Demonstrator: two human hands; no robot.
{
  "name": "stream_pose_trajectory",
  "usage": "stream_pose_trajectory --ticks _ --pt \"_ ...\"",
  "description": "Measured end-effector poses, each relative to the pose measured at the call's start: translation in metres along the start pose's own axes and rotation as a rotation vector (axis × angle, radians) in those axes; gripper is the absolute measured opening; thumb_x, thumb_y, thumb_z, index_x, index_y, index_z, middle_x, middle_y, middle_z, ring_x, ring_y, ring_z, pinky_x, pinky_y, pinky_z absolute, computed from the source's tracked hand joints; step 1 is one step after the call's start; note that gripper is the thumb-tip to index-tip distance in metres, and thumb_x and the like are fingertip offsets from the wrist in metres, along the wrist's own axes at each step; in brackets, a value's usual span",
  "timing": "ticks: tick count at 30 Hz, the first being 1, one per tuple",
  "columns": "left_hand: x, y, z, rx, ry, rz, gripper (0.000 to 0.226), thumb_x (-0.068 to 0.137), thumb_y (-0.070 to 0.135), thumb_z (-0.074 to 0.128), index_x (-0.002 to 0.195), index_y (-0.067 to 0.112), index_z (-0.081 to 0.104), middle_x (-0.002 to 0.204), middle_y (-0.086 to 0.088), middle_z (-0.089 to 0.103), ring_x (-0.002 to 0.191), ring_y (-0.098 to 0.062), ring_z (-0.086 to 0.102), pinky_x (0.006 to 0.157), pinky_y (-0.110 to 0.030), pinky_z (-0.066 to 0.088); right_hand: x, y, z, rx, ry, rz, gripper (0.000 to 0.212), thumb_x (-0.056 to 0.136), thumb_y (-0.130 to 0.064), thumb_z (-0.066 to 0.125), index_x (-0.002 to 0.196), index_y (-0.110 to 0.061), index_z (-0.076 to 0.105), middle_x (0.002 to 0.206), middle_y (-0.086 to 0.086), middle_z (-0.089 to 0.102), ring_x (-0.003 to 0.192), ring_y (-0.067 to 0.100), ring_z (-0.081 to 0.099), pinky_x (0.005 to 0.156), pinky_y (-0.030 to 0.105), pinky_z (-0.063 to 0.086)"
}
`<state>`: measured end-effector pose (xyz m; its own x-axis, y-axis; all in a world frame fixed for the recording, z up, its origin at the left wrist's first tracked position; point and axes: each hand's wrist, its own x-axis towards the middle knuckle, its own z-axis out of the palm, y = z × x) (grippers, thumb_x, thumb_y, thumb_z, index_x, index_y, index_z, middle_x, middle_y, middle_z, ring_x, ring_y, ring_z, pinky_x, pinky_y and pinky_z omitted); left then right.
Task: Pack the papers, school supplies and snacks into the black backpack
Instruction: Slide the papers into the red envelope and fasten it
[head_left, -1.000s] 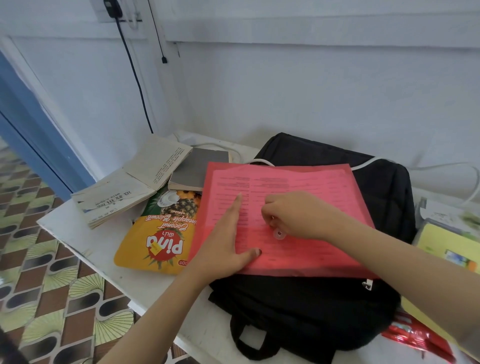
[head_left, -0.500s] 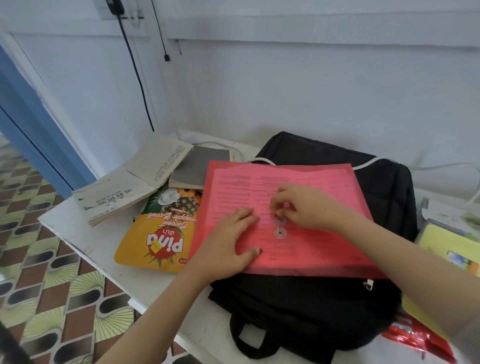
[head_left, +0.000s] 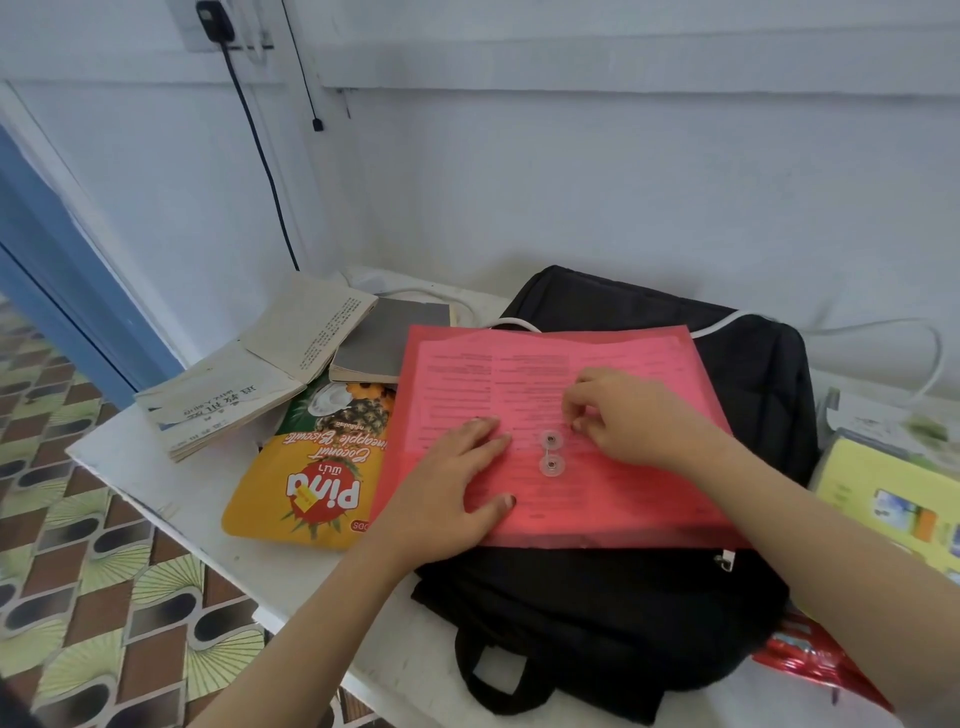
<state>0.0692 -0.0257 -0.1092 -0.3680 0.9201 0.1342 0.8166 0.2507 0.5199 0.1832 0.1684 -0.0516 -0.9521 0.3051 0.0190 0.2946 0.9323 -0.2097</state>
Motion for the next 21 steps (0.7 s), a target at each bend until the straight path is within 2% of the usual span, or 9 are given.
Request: stream_pose_trajectory --ticks 2,4,6,7,10,13,15,18,21 --pt "0.000 0.000 0.000 0.002 -0.004 0.000 0.073 0.078 0.056 0.044 0.144 0.026 0.032 0.152 0.014 0.020 0.134 0.006 0.007 0.108 -0.012 -0.001 -0.010 0.009 -0.006 -0.037 0.037 0.106 0.014 0.090 -0.019 0.047 0.100 -0.016 0.057 0.105 0.001 0.052 0.099 0.021 0.052 0.073 0.030 0.040" --pt "-0.001 -0.002 0.000 -0.003 0.005 0.011 0.078 0.074 0.062 0.041 0.143 0.026 0.034 0.150 0.014 0.021 0.135 0.004 0.010 0.110 -0.014 0.002 -0.023 0.020 -0.010 -0.144 0.102 0.251 0.025 0.090 -0.026 0.048 0.114 -0.018 0.053 0.114 0.005 0.051 0.109 0.026 0.048 0.084 0.035 0.042" --pt "0.000 -0.003 0.000 -0.015 0.016 0.015 0.082 0.071 0.065 0.036 0.142 0.025 0.036 0.148 0.016 0.023 0.135 0.003 0.012 0.108 -0.009 0.001 -0.036 0.031 -0.013 -0.223 0.080 0.431 0.044 0.090 -0.035 0.050 0.132 -0.024 0.041 0.126 0.013 0.046 0.115 0.033 0.043 0.093 0.039 0.038" --pt "0.000 -0.004 0.000 -0.015 0.019 0.015 0.082 0.070 0.066 0.036 0.141 0.025 0.037 0.146 0.018 0.022 0.135 0.004 0.013 0.105 -0.005 -0.002 -0.042 0.035 -0.014 -0.159 0.055 0.497 0.053 0.090 -0.037 0.051 0.139 -0.028 0.032 0.127 0.017 0.045 0.113 0.035 0.045 0.093 0.040 0.038" --pt "0.001 -0.004 -0.001 -0.009 0.029 0.028 0.082 0.069 0.066 0.035 0.141 0.026 0.037 0.144 0.020 0.022 0.133 0.005 0.013 0.099 0.002 -0.005 -0.054 0.043 -0.015 0.266 0.095 0.477 0.070 0.087 -0.025 0.060 0.144 -0.037 0.022 0.108 0.015 0.053 0.082 0.023 0.054 0.075 0.031 0.041" --pt "-0.001 -0.005 -0.003 -0.040 0.017 0.038 0.080 0.068 0.065 0.039 0.139 0.028 0.039 0.143 0.022 0.023 0.132 0.006 0.015 0.100 0.000 -0.001 -0.066 0.048 -0.016 0.754 0.351 0.501 0.076 0.082 -0.009 0.064 0.140 -0.042 0.027 0.093 0.008 0.063 0.075 0.017 0.060 0.066 0.028 0.045" --pt "-0.003 -0.007 -0.006 -0.087 -0.001 0.041 0.076 0.068 0.064 0.043 0.136 0.031 0.042 0.143 0.022 0.027 0.134 0.005 0.019 0.106 -0.007 0.005 -0.074 0.045 -0.020 1.160 0.369 0.510 0.073 0.085 -0.003 0.061 0.139 -0.043 0.030 0.093 0.010 0.067 0.072 0.018 0.066 0.063 0.029 0.051" --pt "-0.007 -0.011 -0.010 -0.144 -0.012 0.036 0.070 0.067 0.062 0.049 0.132 0.036 0.045 0.143 0.020 0.034 0.134 0.002 0.025 0.111 -0.021 0.015 -0.088 0.034 -0.035 1.441 0.167 0.412 0.054 0.093 -0.005 0.049 0.134 -0.038 0.041 0.093 -0.004 0.071 0.064 0.008 0.067 0.052 0.023 0.052" --pt "-0.009 -0.012 -0.014 -0.154 -0.036 0.033 0.067 0.064 0.062 0.051 0.128 0.041 0.046 0.140 0.024 0.036 0.131 0.007 0.026 0.107 -0.017 0.015 -0.102 0.021 -0.041 1.413 -0.102 0.310 0.055 0.091 0.002 0.045 0.135 -0.030 0.045 0.074 -0.008 0.072 0.059 0.004 0.066 0.051 0.019 0.054"
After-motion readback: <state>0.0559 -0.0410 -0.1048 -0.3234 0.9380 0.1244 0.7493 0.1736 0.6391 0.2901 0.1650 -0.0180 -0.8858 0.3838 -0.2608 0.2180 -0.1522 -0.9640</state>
